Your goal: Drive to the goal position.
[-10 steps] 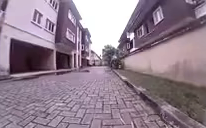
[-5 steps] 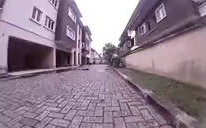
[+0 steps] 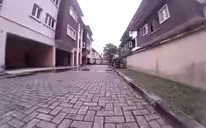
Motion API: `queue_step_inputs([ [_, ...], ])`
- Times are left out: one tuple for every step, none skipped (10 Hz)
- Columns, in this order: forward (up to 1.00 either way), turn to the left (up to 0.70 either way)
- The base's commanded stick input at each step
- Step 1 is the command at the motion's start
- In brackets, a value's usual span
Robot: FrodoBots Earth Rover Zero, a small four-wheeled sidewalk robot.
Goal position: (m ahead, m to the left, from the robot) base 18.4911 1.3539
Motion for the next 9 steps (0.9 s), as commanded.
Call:
queue_step_inputs([
  [0.5, 0.0],
  [0.5, 0.0],
  [0.5, 0.0],
  [0.5, 0.0],
  [0.5, 0.0],
  [0.5, 0.0],
  [0.5, 0.0],
  [0.5, 0.0],
  [0.5, 0.0],
])
